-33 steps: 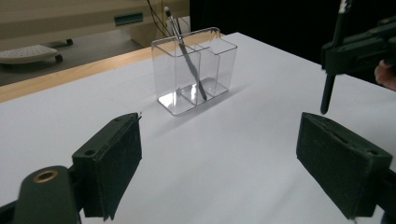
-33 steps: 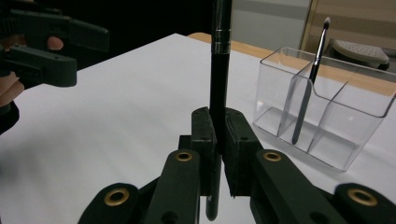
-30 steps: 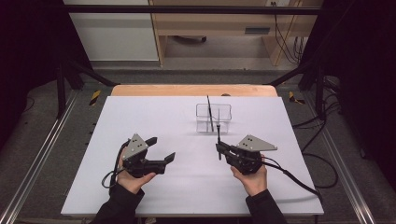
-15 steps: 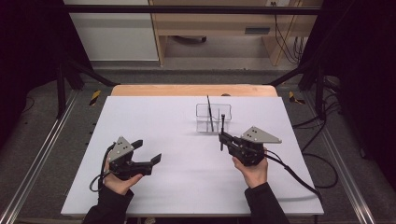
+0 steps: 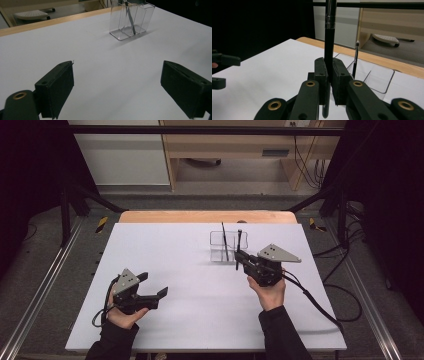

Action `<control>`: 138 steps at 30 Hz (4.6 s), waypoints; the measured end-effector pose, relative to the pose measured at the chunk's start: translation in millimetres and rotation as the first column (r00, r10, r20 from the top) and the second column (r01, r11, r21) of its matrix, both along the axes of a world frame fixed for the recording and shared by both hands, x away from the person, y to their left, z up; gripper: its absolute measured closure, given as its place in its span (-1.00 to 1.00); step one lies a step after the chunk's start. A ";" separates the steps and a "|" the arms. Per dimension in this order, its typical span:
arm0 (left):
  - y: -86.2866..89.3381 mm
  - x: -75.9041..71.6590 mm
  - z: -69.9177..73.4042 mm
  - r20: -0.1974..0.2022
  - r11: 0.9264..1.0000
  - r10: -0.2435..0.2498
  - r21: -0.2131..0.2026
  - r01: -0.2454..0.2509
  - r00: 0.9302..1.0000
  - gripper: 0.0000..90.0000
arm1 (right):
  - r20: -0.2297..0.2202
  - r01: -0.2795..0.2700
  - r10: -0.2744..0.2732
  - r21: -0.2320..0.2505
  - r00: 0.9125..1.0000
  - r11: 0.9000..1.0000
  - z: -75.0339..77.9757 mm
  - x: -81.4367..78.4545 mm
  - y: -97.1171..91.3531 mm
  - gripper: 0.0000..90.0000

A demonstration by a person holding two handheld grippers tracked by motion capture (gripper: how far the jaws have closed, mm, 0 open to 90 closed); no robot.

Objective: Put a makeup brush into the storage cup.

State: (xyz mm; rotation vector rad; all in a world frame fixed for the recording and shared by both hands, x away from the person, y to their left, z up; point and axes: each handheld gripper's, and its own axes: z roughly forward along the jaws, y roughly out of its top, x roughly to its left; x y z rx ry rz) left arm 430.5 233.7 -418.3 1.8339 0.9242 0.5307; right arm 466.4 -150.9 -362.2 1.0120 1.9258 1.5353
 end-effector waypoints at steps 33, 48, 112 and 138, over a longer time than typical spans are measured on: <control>13.8 7.6 -15.7 -0.043 0.998 0.031 0.056 -0.028 0.999 -0.79 | -0.031 0.147 -0.146 0.016 0.989 0.989 5.3 61.0 11.0 0.88; 14.1 9.3 -18.5 -0.052 0.997 0.025 0.067 -0.022 0.998 -0.80 | -0.032 0.183 -0.182 0.003 0.983 0.983 3.3 83.4 12.9 0.87; 17.4 8.9 -13.6 -0.029 0.997 0.034 0.067 -0.032 0.999 -0.81 | -0.103 0.227 -0.229 -0.039 0.968 0.973 -37.0 123.6 35.2 0.87; 17.0 9.1 -14.1 -0.030 0.997 0.035 0.069 -0.033 0.999 -0.80 | -0.136 0.221 -0.228 -0.062 0.964 0.973 -54.8 121.2 34.2 0.87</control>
